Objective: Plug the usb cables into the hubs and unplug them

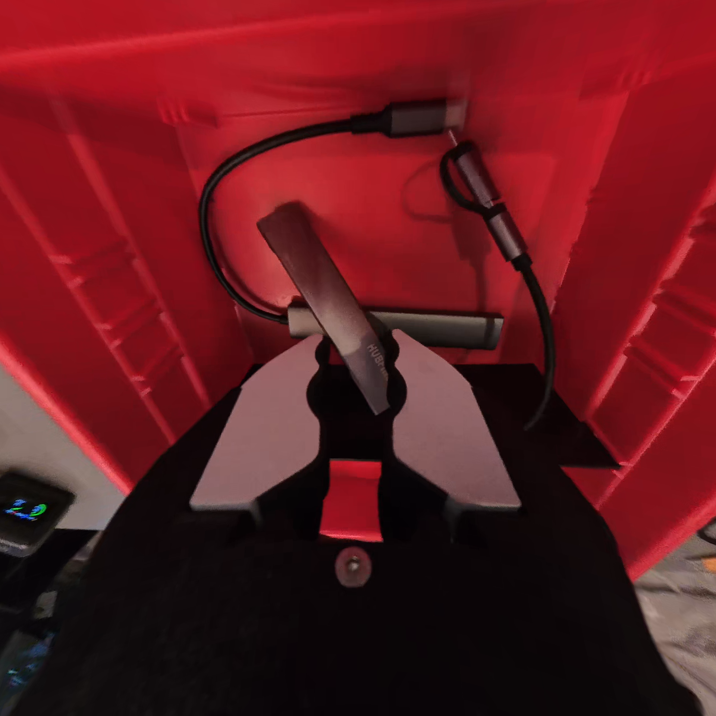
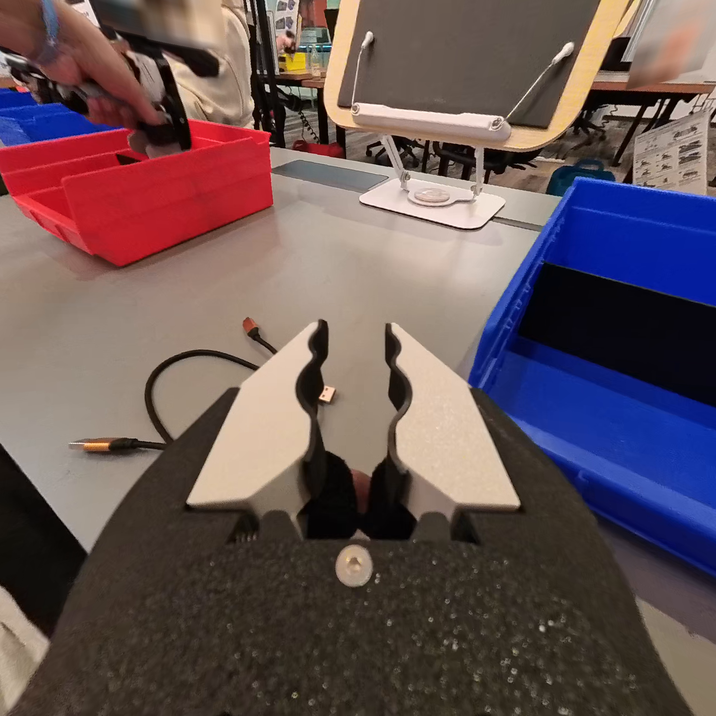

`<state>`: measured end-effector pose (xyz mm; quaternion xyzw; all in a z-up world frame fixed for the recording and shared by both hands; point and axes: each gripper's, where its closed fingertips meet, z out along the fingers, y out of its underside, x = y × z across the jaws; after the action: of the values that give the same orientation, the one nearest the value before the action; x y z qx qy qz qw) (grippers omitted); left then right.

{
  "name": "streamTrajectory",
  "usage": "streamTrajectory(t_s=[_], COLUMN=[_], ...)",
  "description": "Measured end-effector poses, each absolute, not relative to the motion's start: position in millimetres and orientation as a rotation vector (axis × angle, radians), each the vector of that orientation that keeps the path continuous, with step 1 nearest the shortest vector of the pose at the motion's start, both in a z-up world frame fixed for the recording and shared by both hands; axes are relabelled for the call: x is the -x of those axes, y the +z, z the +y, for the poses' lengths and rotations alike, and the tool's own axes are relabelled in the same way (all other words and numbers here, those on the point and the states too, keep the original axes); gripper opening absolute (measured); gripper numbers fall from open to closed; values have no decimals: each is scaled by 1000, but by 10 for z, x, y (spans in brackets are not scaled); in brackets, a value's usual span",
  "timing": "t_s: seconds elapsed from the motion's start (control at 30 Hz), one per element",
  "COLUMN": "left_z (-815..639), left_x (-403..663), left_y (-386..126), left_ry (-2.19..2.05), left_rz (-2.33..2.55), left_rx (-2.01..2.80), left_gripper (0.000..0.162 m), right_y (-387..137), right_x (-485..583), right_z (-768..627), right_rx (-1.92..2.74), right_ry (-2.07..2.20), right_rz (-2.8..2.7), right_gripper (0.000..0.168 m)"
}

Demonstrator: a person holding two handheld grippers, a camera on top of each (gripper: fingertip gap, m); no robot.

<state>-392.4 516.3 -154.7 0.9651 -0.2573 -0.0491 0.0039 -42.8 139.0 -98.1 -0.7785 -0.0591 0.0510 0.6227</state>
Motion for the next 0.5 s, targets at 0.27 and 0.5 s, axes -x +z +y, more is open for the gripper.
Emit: streamTrajectory(t_s=[0.27,0.5], left_z=[5441,4888], left_x=[4077,3716], left_y=[-549,805], left_ry=[-839,-1639], left_rz=[-1412,-2146], left_rx=[-3180,-3099], left_gripper=[24,23], right_y=[-878,-689], right_x=[412,600], right_z=[1320,1377], right_rx=[1746,1685], right_ry=[137,234], right_rz=[-83,-118], right_gripper=[28,30])
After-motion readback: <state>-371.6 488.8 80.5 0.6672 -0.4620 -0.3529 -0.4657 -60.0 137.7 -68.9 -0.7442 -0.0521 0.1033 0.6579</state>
